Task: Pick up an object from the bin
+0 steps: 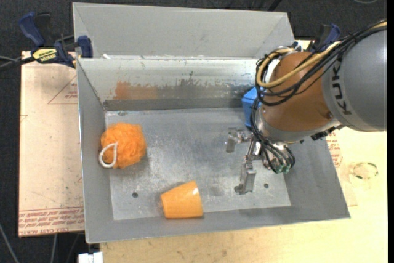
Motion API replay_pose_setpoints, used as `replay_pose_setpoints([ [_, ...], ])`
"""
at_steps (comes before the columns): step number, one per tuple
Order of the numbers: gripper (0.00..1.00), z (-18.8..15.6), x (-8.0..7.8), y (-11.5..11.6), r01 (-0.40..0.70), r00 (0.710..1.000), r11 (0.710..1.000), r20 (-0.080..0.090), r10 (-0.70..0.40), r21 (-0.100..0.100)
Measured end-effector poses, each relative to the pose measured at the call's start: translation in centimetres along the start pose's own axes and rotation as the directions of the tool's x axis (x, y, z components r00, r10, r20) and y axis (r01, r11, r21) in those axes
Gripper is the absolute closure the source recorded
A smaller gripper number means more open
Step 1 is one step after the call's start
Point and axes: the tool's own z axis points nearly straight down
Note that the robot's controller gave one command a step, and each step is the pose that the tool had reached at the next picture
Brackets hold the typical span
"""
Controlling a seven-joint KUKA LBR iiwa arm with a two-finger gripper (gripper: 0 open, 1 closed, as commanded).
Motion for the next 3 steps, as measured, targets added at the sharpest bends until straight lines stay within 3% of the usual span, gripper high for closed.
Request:
replay_pose_setpoints([
  [1,0.0,-0.4,-0.2,0.0,0.0,1.0,1.0,0.008,0.0,0.0],
  [2,1.0,2.5,3.9,8.8,0.031,1.0,1.0,-0.001,-0.031,-0.001],
  [3,0.0,2.5,3.9,8.8,0.031,1.0,1.0,-0.001,-0.031,-0.001],
])
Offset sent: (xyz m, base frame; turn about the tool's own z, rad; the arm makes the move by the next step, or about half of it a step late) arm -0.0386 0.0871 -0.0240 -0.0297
